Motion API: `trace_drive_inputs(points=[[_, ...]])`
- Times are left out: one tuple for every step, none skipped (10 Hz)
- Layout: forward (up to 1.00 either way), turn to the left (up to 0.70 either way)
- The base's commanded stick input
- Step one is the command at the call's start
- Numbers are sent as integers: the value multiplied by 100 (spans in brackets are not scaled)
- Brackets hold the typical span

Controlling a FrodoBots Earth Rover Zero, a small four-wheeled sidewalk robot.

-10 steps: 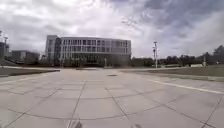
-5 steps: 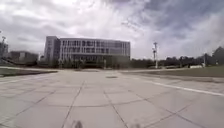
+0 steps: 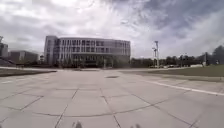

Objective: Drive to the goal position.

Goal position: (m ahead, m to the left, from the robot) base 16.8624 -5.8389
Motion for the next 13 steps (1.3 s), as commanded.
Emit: trace_drive_inputs(points=[[70, 0], [70, 0], [70, 0], [70, 0], [70, 0], [70, 0], [70, 0], [70, 0], [70, -5], [70, -16], [70, -23], [70, -23], [70, -23]])
